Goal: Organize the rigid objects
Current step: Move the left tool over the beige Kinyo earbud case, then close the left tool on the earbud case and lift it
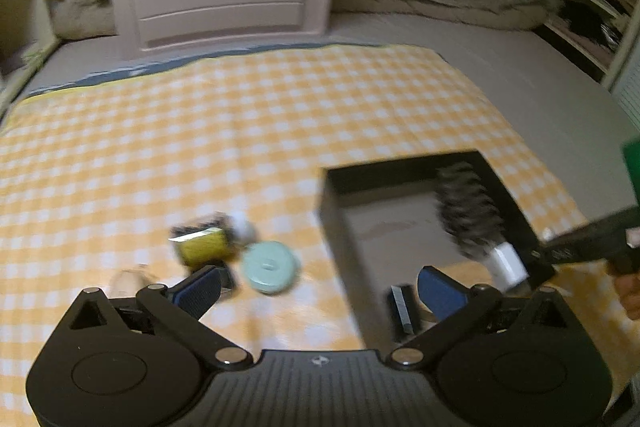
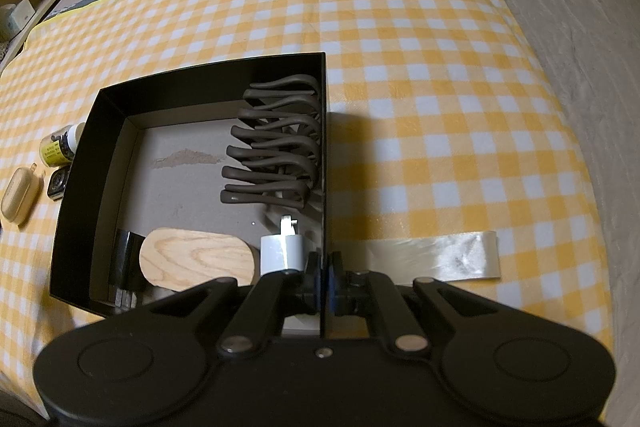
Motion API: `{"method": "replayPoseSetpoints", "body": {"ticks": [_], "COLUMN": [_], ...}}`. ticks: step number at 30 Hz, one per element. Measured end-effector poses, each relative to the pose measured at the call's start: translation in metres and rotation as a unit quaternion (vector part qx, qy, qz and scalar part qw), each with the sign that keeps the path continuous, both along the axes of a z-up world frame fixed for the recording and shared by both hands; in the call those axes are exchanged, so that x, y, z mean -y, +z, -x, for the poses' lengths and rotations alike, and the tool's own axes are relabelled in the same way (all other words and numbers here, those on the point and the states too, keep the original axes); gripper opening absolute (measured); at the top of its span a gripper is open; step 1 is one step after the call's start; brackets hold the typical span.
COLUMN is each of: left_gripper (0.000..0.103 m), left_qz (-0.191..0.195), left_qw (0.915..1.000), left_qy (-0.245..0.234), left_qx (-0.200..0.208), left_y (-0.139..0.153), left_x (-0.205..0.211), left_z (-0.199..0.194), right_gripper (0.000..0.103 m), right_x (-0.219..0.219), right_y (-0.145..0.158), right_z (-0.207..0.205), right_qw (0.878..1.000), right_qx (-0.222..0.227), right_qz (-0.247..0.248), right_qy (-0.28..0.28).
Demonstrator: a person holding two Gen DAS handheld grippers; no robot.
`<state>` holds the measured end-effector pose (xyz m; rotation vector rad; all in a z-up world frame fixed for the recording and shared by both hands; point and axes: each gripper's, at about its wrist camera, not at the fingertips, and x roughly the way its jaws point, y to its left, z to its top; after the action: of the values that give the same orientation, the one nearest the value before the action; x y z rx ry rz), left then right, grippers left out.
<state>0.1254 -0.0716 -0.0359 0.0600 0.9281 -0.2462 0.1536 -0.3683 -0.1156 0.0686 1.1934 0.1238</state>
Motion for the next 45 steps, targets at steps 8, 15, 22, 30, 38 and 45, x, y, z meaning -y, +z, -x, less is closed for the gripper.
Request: {"method": "replayPoseSetpoints", "body": {"ticks": [8,15,22,30,38,45], "left_gripper": [0.103,0.095,0.072,0.057,0.046,0.044], "left_qz": [0.001,-0.014,-0.053,-0.075,-0.097,-0.058], "left_qw": [0.9993,0.9994,0.9966,0.9918,0.9884,0.9931], "left_qy": [0.034,0.031,0.018,0.012,0.022,0.066], "left_qx": [0.014,0.007,-0.061,-0.103,-0.114,-0.078], "left_y": [0.011,0.006,-0.031,-0.064,-0.086,-0.064], "left_x": [-0.058,-0.100,-0.120,-0.123,-0.120,-0.131], "left_z": [-0.017,-0.031,-0.050,-0.060,-0.072,-0.070], "right_gripper": [0.004,0.004,0.004,0.004,0.004,0.004], "right_x": [0.000,0.000,-0.001,-0.001,-0.001,-0.001], "right_y": [0.000,0.000,-0.001,-0.001,-0.001,-0.001], "right_z": [0.000,0.000,-0.001,-0.001,0.000,0.000], "right_qw": [1.000,1.000,1.000,1.000,1.000,1.000], "right_qx": [0.000,0.000,0.002,0.002,0.002,0.002], "right_qz": [0.001,0.000,0.001,0.002,0.001,0.002], "right_qy": [0.000,0.000,0.002,0.002,0.002,0.002]}}
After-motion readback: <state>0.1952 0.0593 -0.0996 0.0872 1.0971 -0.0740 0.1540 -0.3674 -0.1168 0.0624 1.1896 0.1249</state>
